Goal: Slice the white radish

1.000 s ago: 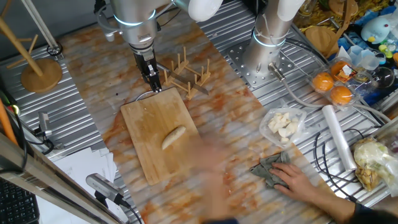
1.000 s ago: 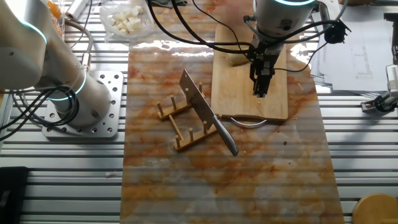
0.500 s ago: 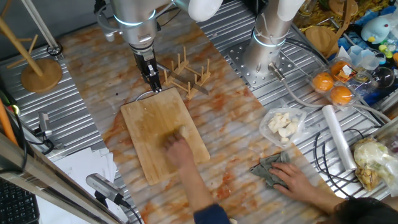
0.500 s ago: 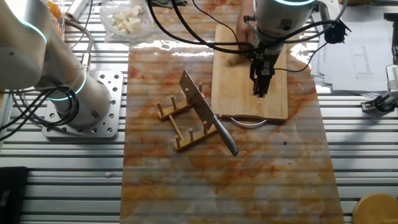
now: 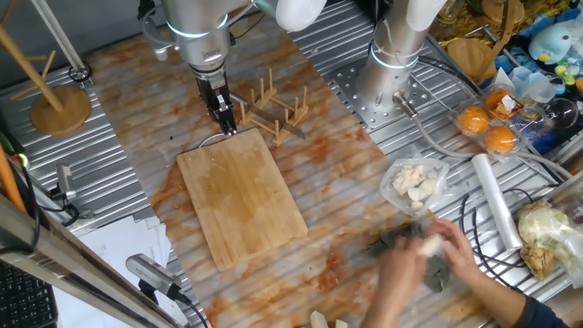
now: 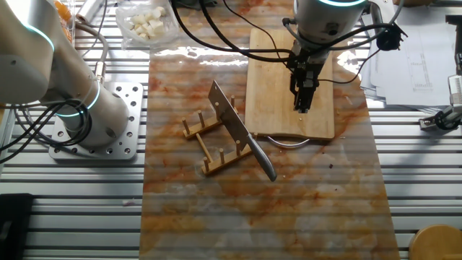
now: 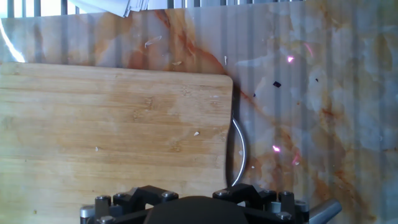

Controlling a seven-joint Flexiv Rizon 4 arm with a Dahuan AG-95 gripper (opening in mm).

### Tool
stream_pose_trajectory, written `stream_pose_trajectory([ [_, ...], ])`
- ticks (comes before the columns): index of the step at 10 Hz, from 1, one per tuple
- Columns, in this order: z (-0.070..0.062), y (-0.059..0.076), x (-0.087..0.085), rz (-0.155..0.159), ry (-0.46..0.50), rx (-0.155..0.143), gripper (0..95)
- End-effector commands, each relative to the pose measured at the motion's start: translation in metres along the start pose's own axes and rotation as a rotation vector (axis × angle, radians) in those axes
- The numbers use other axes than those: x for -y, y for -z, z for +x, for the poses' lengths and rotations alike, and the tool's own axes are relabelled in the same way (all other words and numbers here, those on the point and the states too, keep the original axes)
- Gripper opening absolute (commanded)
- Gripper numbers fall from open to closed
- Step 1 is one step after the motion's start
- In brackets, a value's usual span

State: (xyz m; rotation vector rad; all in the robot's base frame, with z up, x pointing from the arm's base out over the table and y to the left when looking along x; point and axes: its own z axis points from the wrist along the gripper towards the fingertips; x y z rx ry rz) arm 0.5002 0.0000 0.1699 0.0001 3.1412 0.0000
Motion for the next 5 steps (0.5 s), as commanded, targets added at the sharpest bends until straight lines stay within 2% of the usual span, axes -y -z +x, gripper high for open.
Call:
stream_pose_trajectory([
  [1,0.0003,0.0,0.0,-0.017,0.08,0.003,0.0],
  [5,0.0002,-0.0004,0.0001,-0.016,0.08,0.002,0.0],
])
